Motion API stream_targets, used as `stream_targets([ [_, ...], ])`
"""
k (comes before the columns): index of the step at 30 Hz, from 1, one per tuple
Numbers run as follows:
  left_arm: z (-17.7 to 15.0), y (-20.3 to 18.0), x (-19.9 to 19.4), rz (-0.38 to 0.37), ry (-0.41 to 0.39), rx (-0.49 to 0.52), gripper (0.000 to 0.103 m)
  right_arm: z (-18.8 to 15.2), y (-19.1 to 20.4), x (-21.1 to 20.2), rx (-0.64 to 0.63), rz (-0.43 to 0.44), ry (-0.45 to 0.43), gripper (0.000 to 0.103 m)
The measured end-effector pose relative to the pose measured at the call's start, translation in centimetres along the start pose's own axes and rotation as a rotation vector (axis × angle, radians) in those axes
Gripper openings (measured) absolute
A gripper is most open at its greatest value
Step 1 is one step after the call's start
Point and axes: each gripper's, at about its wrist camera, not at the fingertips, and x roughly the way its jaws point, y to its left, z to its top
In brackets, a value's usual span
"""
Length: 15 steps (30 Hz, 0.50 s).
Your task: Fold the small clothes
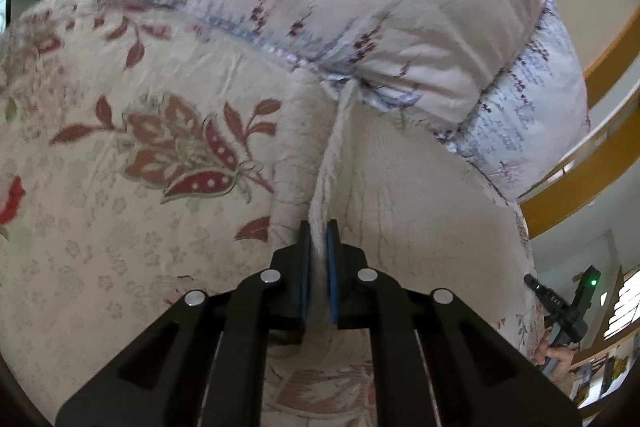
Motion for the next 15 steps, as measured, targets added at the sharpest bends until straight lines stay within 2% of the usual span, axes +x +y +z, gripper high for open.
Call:
stream_targets([
  [4, 0.0, -0.3, -0.2, -0.002, -0.013, -0.005, 0.015, 0.2, 0.9, 0.2, -0.037, -0.05, 0.004, 0.01],
  [6, 0.2, -0.8, -1.1, 0.003, -0.048, 0.01, 0.026, 0.5, 1.5, -0.7, -0.053, -0.065, -0.028, 0.017],
  [8, 0.3, -1.7, -2.1, 0.029, -0.106, 0.038, 0.044, 0.9, 2.6, -1.9, -0.088, -0.057, -0.089, 0.033],
  [9, 0.3, -2.3, -2.5, 0.036, -0.131, 0.061, 0.046, 1.1, 3.3, -2.3, -0.108, -0.045, -0.106, 0.036],
  [11, 0.1, -3.9, -2.8, 0.028, -0.159, 0.131, 0.052, 1.4, 4.4, -2.2, -0.146, -0.028, -0.106, 0.037],
  [15, -0.6, -6.0, -1.4, 0.016, -0.119, 0.217, 0.061, 1.3, 6.3, -0.4, -0.197, -0.014, -0.042, 0.037],
])
